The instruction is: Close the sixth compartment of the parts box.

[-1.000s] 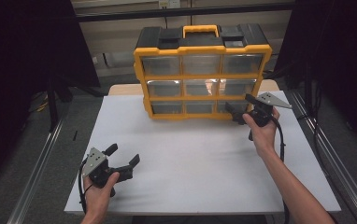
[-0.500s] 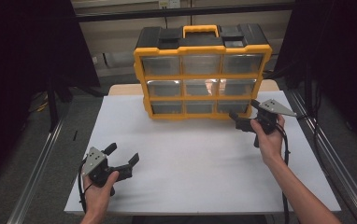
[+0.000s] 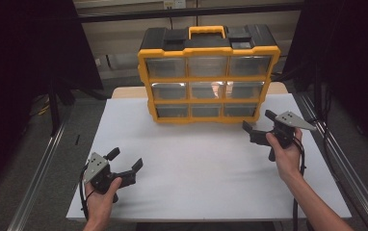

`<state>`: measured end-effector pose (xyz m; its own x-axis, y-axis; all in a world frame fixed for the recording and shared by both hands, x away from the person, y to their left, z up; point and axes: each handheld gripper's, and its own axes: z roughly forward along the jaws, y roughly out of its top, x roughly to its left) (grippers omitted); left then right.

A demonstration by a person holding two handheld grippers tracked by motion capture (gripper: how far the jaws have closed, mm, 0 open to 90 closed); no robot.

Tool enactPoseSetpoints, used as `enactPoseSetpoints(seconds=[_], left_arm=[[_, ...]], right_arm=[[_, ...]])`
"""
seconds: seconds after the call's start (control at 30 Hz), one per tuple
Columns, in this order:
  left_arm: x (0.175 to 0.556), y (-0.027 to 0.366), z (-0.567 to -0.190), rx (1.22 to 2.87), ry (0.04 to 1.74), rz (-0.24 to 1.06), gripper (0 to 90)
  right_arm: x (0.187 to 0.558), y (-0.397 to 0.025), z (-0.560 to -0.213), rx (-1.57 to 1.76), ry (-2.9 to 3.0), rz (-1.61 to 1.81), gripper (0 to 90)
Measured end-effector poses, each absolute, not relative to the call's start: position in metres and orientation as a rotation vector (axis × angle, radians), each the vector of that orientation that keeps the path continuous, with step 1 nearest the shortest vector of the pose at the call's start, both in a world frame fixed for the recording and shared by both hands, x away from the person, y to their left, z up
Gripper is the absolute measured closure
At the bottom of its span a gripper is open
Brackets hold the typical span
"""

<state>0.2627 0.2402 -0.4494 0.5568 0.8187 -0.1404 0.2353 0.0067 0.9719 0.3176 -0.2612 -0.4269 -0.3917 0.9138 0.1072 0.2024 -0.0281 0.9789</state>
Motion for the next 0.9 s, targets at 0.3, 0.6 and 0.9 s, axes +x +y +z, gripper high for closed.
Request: enactPoseSetpoints(seconds=[0.3, 0.6, 0.9], left_arm=[[0.260, 0.240, -0.449, 1.530, 0.927, 0.580, 4.2], [0.260, 0.243, -0.449, 1.529, 0.935, 0.588, 4.2], [0.256, 0.245, -0.447, 1.519, 0.937, 0.595, 4.1]], right_arm=[[0.303, -0.273, -0.436, 1.215, 1.629, 1.444, 1.2], [0.280, -0.281, -0.436, 1.210, 1.619, 1.440, 1.4], [0.259, -0.296, -0.439, 1.233, 1.600, 1.423, 1.7]])
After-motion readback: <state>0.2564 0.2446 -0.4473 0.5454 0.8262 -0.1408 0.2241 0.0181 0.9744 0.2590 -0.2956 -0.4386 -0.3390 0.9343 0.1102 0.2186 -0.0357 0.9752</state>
